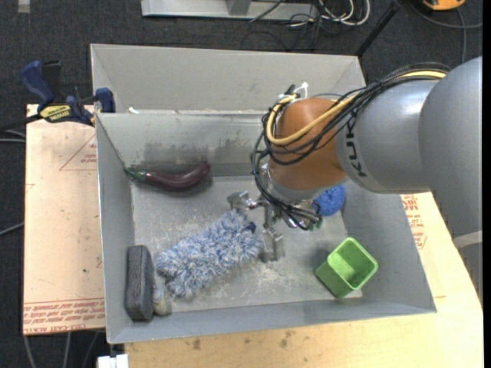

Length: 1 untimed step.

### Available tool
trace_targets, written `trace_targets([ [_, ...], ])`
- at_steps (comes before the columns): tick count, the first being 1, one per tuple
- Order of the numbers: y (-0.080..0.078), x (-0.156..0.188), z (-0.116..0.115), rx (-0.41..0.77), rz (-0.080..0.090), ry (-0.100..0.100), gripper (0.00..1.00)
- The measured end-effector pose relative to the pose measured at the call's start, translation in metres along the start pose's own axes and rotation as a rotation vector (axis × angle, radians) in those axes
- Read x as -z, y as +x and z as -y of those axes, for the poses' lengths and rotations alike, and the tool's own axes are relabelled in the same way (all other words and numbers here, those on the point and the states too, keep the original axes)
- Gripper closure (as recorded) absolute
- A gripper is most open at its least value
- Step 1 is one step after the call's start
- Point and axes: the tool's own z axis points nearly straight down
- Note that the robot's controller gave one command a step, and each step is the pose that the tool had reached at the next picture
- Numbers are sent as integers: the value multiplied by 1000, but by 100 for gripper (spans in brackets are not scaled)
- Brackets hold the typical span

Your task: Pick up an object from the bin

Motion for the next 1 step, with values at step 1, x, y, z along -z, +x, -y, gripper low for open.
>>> trace_targets([
  [1,-32,-1,-57,165,-7,-5,100],
])
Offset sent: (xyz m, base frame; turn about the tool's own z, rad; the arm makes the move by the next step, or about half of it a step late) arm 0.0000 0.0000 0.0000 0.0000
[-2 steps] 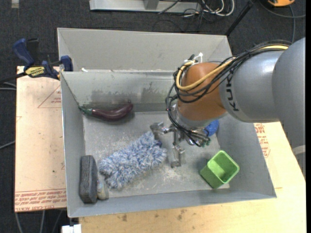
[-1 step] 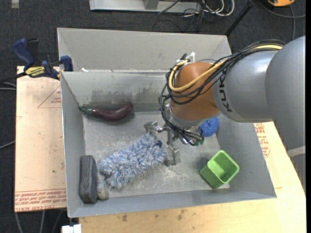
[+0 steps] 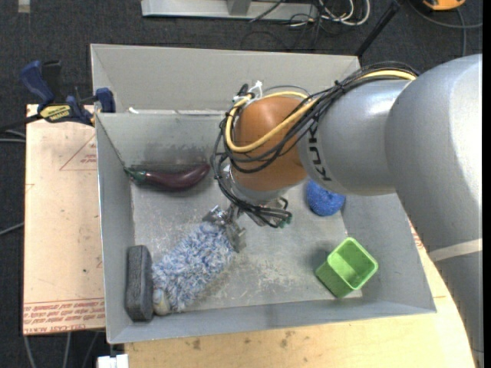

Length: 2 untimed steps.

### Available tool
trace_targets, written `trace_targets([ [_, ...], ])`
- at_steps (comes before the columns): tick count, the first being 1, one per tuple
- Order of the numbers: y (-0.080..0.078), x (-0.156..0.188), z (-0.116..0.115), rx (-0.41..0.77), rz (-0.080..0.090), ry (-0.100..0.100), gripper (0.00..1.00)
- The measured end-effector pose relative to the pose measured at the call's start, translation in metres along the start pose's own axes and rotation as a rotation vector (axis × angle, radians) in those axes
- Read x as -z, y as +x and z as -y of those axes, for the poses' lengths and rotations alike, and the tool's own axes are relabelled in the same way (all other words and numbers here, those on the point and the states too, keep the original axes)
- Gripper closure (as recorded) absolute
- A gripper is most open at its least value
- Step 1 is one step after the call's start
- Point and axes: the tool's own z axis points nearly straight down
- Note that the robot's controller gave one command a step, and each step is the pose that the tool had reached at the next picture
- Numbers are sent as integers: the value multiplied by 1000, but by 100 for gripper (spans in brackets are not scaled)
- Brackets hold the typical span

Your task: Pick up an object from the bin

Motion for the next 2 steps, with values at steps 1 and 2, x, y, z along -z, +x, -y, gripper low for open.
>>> trace_targets([
  [1,0,0,0,0,0,0,100],
  [2,4,171,26,49,6,6,100],
])
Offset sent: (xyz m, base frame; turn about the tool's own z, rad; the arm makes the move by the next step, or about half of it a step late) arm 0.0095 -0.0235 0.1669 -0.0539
